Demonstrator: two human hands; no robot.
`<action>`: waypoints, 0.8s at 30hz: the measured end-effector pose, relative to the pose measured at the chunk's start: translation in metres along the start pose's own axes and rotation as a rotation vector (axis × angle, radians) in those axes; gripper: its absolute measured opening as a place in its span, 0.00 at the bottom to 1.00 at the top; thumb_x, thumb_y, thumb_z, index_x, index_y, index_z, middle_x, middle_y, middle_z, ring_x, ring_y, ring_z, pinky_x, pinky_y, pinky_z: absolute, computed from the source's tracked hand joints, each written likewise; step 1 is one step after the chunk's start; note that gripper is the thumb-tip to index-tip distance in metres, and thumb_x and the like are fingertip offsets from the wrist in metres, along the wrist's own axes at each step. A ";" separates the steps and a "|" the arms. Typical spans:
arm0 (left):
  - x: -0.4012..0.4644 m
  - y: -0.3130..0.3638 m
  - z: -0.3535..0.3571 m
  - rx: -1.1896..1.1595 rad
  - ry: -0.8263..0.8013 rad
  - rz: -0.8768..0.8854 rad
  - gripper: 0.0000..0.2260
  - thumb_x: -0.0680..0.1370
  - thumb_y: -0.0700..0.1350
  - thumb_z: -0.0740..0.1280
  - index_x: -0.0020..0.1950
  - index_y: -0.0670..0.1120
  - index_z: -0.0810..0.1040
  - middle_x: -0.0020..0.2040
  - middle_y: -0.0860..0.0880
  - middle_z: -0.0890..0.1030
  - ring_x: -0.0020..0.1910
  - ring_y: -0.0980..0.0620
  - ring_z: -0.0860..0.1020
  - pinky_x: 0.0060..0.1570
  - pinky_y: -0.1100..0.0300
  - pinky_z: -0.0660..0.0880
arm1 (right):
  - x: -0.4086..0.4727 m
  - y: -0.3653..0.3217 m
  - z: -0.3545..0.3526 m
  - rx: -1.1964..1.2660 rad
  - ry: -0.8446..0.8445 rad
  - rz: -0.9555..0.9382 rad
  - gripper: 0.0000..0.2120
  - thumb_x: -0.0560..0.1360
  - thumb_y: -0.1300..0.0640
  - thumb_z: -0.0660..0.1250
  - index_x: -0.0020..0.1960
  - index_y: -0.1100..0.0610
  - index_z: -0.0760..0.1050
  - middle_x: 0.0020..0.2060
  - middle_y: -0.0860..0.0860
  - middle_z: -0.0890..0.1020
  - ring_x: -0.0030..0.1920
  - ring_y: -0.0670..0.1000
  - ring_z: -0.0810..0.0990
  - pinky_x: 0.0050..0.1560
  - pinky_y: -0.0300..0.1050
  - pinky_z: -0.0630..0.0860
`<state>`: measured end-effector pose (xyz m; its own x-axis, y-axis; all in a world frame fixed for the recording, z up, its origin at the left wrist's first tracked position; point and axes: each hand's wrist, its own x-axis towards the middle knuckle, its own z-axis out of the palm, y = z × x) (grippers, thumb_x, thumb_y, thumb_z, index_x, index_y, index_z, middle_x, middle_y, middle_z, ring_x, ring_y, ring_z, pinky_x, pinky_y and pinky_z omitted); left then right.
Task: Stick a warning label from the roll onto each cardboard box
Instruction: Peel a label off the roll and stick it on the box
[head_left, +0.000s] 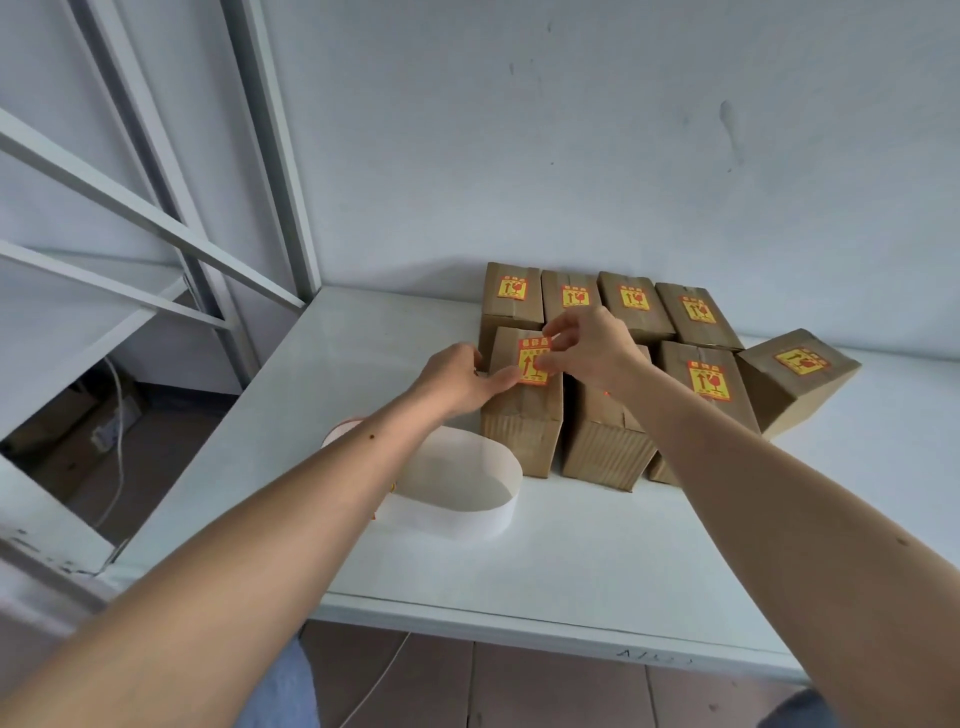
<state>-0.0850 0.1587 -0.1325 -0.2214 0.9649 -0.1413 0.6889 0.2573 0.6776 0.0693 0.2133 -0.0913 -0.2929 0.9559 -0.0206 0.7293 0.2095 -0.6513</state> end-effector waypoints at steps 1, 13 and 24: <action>0.000 0.001 0.001 -0.008 -0.004 -0.011 0.28 0.74 0.63 0.66 0.63 0.43 0.71 0.57 0.46 0.77 0.54 0.47 0.78 0.53 0.51 0.79 | 0.000 -0.001 0.000 -0.007 0.001 -0.007 0.19 0.70 0.60 0.76 0.59 0.58 0.77 0.49 0.52 0.81 0.45 0.47 0.78 0.33 0.31 0.68; -0.001 0.007 0.008 -0.145 -0.025 -0.070 0.24 0.73 0.59 0.70 0.59 0.45 0.71 0.54 0.46 0.77 0.54 0.46 0.78 0.51 0.50 0.80 | 0.003 -0.003 0.009 -0.136 0.089 -0.016 0.20 0.69 0.58 0.77 0.58 0.58 0.76 0.49 0.54 0.82 0.48 0.49 0.80 0.34 0.32 0.69; -0.004 0.006 0.009 -0.234 -0.024 -0.088 0.26 0.73 0.59 0.70 0.63 0.45 0.70 0.54 0.48 0.75 0.56 0.47 0.76 0.49 0.54 0.80 | 0.004 -0.001 0.012 -0.045 0.131 0.074 0.22 0.67 0.61 0.78 0.58 0.58 0.75 0.50 0.54 0.79 0.47 0.50 0.78 0.31 0.32 0.68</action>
<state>-0.0734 0.1572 -0.1344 -0.2546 0.9412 -0.2223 0.4885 0.3236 0.8104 0.0601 0.2145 -0.0995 -0.1569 0.9870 0.0338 0.7737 0.1441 -0.6169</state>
